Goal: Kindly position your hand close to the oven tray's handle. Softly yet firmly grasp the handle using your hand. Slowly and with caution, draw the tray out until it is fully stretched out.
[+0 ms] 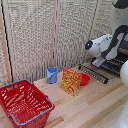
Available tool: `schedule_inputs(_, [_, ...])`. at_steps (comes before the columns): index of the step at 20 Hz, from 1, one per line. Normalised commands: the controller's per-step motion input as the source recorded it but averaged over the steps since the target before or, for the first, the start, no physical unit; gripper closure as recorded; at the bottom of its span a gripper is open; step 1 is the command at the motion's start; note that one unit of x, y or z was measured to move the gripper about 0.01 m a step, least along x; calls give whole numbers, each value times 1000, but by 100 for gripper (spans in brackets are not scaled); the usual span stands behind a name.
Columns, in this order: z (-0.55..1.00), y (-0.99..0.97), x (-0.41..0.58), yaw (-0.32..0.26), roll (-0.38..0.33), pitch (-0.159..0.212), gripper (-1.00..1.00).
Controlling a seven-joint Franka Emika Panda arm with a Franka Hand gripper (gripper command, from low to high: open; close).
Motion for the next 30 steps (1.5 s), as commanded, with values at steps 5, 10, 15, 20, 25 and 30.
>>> schedule_inputs(5, [105, 719, 0, -103, 23, 0, 100])
schedule_inputs(10, [51, 703, 0, -112, 7, 0, 100])
schedule_inputs(15, [0, 679, 24, -126, -1, 0, 100])
schedule_inputs(20, [35, 201, 11, -32, -61, 0, -100])
schedule_inputs(25, [181, 0, 39, 43, -38, 0, -100])
schedule_inputs(30, [337, -4, 106, 25, -10, 27, -100])
